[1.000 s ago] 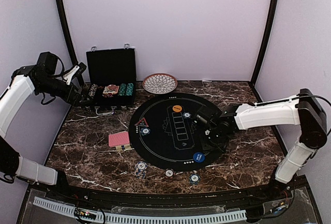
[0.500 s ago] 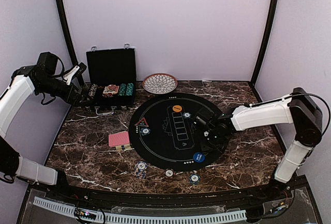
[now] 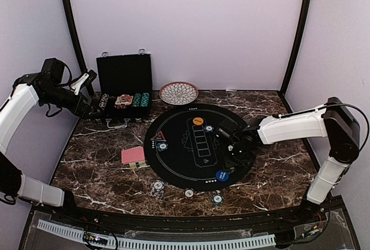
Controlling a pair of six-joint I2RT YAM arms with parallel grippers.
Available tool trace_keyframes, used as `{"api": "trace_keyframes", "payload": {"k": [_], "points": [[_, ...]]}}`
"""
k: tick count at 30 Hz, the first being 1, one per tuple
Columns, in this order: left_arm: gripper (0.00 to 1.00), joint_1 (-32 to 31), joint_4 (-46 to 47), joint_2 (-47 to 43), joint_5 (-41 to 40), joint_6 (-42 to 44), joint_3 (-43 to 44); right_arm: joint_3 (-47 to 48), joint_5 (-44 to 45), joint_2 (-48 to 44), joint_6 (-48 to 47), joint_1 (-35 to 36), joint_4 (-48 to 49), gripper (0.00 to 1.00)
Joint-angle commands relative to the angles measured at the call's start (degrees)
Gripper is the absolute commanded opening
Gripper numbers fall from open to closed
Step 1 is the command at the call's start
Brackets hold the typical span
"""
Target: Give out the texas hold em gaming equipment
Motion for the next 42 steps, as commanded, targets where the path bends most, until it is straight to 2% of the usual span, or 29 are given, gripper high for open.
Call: {"api": "trace_keyframes", "payload": {"k": [1, 4, 8, 13, 18, 28, 42], "points": [[0.99, -0.3, -2.2, -1.7, 1.1, 1.0, -0.3, 5.5, 4.7, -2.7, -0.9, 0.1, -5.1, 0.66], [0.99, -0.3, -2.3, -1.8, 0.9, 1.1, -0.3, 9.7, 6.6, -4.8, -1.3, 3.1, -8.5, 0.69], [0.99, -0.3, -2.4, -1.9, 0.4, 1.4, -0.2, 16.6, 7.5, -4.6, -1.1, 11.0, -13.5, 0.75], [0.99, -0.3, -2.4, -1.8, 0.8, 1.4, 0.0, 23.8, 5.2, 0.2, -0.5, 20.7, -17.4, 0.80], [0.99, -0.3, -2.5, -1.8, 1.0, 1.3, 0.3, 28.0, 2.1, 5.2, -1.2, 26.4, -17.6, 0.84], [0.99, -0.3, -2.9, -1.9, 1.0, 1.4, 0.6, 28.8, -2.2, 11.4, -4.8, 28.6, -15.0, 0.86], [0.99, -0.3, -2.8, -2.1, 0.7, 1.5, 0.4, 29.6, -2.8, 16.2, -5.6, 28.6, -12.8, 0.74]]}}
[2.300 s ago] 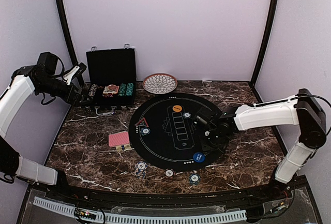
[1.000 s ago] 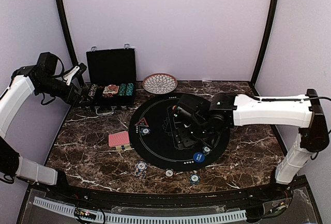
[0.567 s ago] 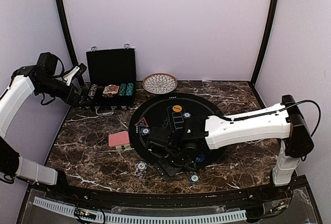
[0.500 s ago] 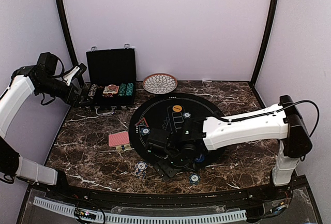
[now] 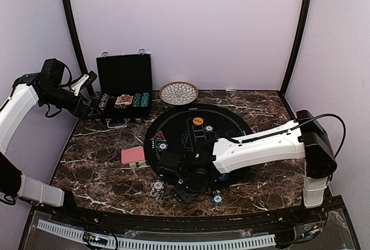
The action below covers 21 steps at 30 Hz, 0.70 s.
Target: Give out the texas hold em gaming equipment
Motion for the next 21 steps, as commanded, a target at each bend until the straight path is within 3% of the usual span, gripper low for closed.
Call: {"api": "trace_keyframes", "payload": {"k": [1, 21], "points": [[0.99, -0.2, -1.5, -2.0, 0.7, 0.8, 0.4, 1.4, -0.1, 0.4, -0.2, 0.5, 1.4, 0.73], [0.99, -0.2, -1.3, -2.0, 0.8, 0.5, 0.2, 0.2, 0.7, -0.2, 0.9, 0.2, 2.3, 0.45]]}}
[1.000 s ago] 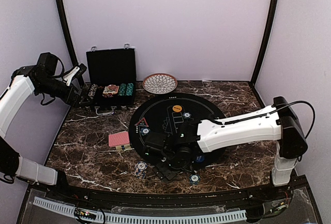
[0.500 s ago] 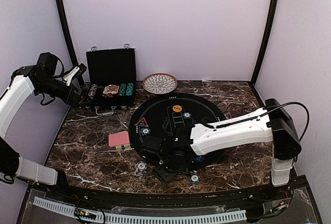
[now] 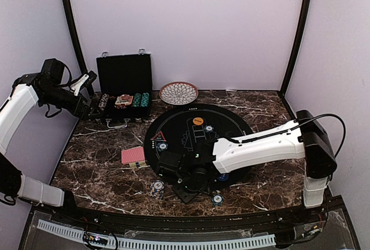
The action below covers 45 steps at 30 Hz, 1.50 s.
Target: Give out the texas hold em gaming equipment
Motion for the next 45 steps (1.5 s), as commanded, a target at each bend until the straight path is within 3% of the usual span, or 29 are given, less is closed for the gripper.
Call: {"api": "trace_keyframes", "payload": {"k": [1, 9, 26, 31, 38, 45], "points": [[0.99, -0.2, -1.4, -1.8, 0.8, 0.5, 0.2, 0.2, 0.8, -0.4, 0.4, 0.2, 1.0, 0.43], [0.99, -0.2, -1.3, -1.9, 0.8, 0.4, 0.3, 0.7, 1.5, -1.3, 0.3, -0.1, 0.2, 0.24], [0.99, -0.3, -1.2, -1.7, 0.9, 0.3, 0.3, 9.3, 6.6, -5.7, -1.6, -3.9, -8.4, 0.22], [0.99, -0.2, -1.1, -1.6, 1.1, 0.2, 0.1, 10.5, 9.8, -7.5, -2.5, -10.3, -8.6, 0.21], [0.99, -0.2, -1.2, -1.6, 1.0, 0.2, 0.3, 8.7, 10.7, -8.0, -6.0, -25.8, -0.8, 0.19], [0.99, -0.2, -1.4, -1.6, 1.4, 0.2, 0.3, 14.0, 9.9, 0.5, -8.4, -36.5, 3.0, 0.19]]}}
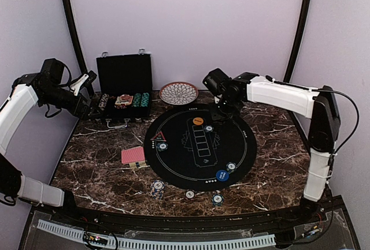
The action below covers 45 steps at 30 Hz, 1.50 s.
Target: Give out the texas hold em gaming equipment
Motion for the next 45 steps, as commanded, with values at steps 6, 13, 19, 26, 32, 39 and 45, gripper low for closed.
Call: {"api": "trace_keyframes", "payload": {"k": [6, 13, 19, 26, 32, 39, 45], "points": [[0.99, -0.2, -1.4, -1.7, 1.1, 0.3, 0.0, 11.0, -0.1, 14.9, -3.7, -6.7, 3.9, 0.18], [0.99, -0.2, -1.2, -1.9, 0.7, 0.5, -0.4, 13.9, -2.1, 20.4, -3.6, -9.1, 4.9, 0.17], [0.99, -0.2, -0.7, -1.3, 1.2, 0.4, -0.4, 13.3, -3.1, 21.7, -3.8, -10.3, 5.9, 0.17], [0.99, -0.2, -0.7, -0.9, 1.6, 0.4, 0.0, 14.3, -4.3, 23.6, -3.9, -11.1, 6.3, 0.18], [0.99, -0.2, -0.8, -1.0, 1.3, 0.6, 0.1, 15.8, -4.6, 25.2, -3.7, -11.8, 6.1, 0.20], [0.99, -0.3, -0.9, -0.8, 1.8, 0.7, 0.1, 16.2, -6.1, 26.4, -3.3, -12.4, 6.6, 0.30], [0.99, -0.2, -1.1, -1.1, 1.7, 0.7, 0.5, 16.2, -7.5, 26.5, -3.3, -12.4, 6.9, 0.55]]}}
